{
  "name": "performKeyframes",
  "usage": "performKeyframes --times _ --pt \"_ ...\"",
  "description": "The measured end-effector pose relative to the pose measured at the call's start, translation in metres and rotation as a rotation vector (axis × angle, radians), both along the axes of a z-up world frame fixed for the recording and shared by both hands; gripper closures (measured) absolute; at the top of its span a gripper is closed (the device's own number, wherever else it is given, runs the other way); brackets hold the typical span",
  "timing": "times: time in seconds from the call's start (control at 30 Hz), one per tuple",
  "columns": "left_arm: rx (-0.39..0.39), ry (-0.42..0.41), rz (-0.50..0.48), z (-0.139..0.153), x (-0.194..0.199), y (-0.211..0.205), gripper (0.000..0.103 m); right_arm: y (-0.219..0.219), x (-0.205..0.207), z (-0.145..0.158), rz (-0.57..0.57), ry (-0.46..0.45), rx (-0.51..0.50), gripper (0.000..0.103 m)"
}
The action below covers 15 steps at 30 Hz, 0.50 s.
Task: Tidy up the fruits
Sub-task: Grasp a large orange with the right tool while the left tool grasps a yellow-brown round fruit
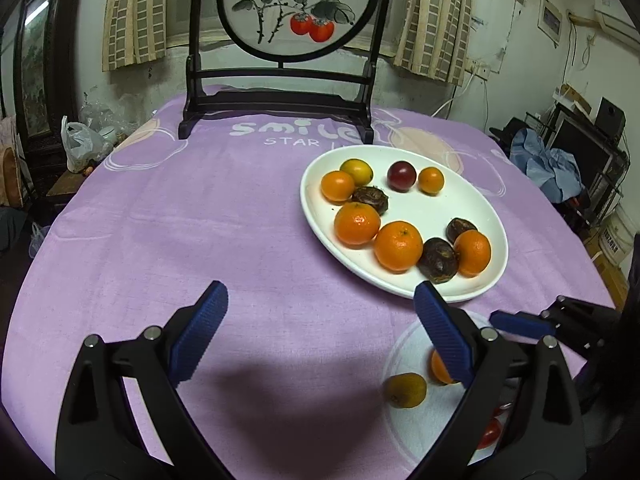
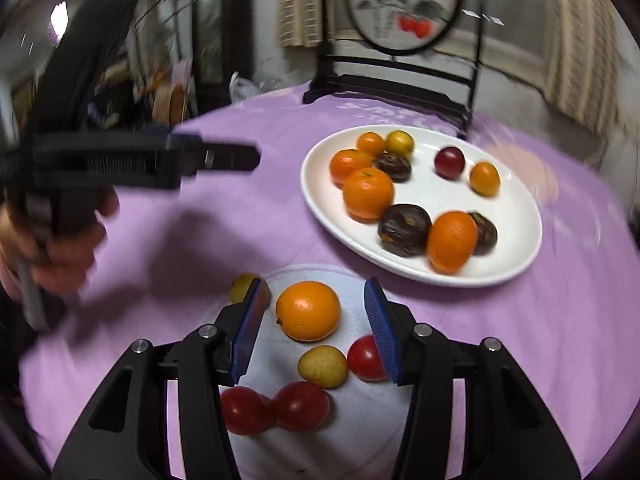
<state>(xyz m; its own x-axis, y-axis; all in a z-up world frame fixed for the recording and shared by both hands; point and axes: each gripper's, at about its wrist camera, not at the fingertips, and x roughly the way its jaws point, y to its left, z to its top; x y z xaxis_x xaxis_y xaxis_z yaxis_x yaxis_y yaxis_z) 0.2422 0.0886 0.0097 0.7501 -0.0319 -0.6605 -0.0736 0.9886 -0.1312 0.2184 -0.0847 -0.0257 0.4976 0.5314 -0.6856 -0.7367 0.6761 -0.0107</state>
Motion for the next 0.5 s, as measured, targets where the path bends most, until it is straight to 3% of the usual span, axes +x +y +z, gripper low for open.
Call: performKeyframes --times 0.37,0.5 --pt "-0.024 0.021 0.029 -0.001 0.000 0.011 0.007 0.023 0.020 -0.021 0.044 0.057 -0.130 0.052" --pt "-0.015 0.007 0.035 0.001 -0.002 0.012 0.007 0.022 0.022 -0.027 0.027 0.090 -0.152 0.060"
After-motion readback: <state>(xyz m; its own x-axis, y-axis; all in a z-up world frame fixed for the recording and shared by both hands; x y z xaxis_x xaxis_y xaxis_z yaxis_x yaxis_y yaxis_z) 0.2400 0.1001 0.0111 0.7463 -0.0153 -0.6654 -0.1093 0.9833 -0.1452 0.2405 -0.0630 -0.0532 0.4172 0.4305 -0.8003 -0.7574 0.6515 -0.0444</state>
